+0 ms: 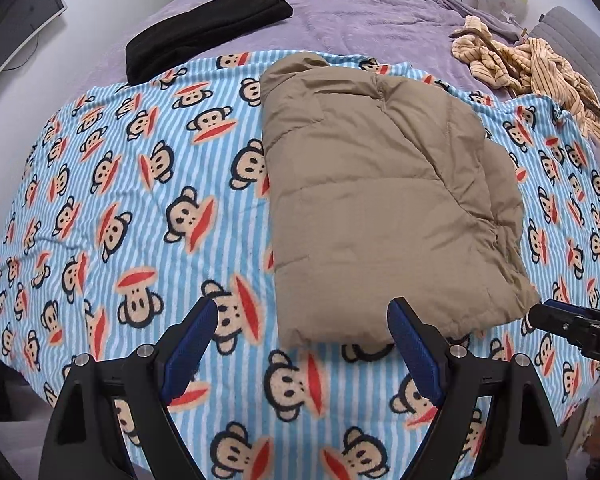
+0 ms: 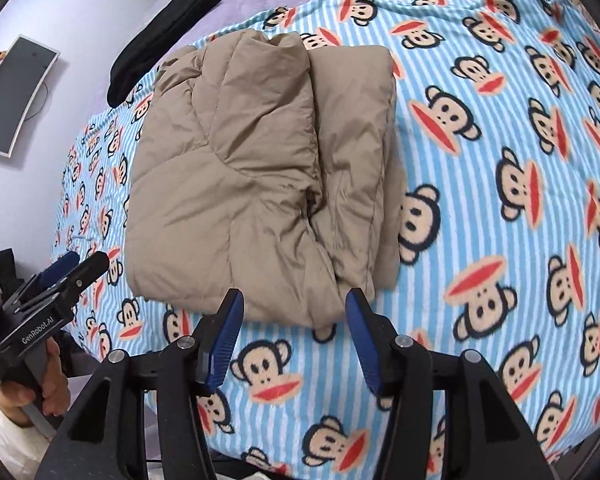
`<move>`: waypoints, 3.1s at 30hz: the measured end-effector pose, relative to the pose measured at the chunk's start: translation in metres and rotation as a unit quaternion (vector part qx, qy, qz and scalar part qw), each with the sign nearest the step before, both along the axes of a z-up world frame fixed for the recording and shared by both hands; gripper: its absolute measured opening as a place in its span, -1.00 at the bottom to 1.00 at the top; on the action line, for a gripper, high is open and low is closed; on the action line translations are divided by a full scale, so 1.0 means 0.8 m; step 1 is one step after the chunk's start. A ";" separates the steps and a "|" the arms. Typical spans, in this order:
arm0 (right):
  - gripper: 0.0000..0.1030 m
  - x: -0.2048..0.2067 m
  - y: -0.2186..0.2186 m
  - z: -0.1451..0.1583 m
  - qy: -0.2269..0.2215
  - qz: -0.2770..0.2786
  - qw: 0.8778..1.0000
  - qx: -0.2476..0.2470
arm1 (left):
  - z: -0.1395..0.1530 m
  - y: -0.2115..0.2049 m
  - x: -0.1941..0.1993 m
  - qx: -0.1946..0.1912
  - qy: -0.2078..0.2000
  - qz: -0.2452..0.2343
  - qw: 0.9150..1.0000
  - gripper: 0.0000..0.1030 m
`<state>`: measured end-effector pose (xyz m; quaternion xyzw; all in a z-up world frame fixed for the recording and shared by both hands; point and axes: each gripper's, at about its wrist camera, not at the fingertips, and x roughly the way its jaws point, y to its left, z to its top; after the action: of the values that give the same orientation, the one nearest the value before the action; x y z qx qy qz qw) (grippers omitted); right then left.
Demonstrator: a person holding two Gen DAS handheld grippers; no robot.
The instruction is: Fold large clothes
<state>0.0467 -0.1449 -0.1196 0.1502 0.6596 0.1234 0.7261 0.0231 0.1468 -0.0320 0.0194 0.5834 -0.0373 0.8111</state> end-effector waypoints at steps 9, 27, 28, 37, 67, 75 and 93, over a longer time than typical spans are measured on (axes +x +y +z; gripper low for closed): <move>0.21 -0.025 0.011 0.028 0.008 0.003 1.000 0.003 | 0.031 0.005 -0.024 -0.008 -0.015 0.012 1.000 0.81; 0.55 -0.014 0.014 0.089 -0.045 -0.003 0.999 -0.023 | 0.059 0.010 -0.016 -0.006 -0.019 0.023 1.000 1.00; 0.55 -0.014 0.015 0.092 -0.048 -0.005 0.998 -0.027 | 0.063 0.010 -0.016 -0.005 -0.022 0.022 0.999 1.00; 0.71 -0.014 0.024 0.127 -0.099 -0.009 0.993 -0.063 | 0.093 0.006 -0.019 -0.007 -0.045 0.013 0.999 1.00; 1.00 -0.018 0.025 0.202 -0.166 -0.033 0.980 -0.106 | 0.157 0.002 -0.025 0.009 -0.096 0.027 0.995 1.00; 1.00 -0.018 0.026 0.200 -0.165 -0.034 0.980 -0.106 | 0.157 0.003 -0.023 0.010 -0.096 0.027 0.995 1.00; 1.00 -0.018 0.027 0.200 -0.165 -0.033 0.980 -0.106 | 0.155 0.003 -0.024 0.009 -0.094 0.027 0.995 1.00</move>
<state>0.0320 -0.1231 0.0406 0.0718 0.5347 0.0521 0.8404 0.0039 0.1492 0.0917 0.0138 0.5051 -0.0082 0.8629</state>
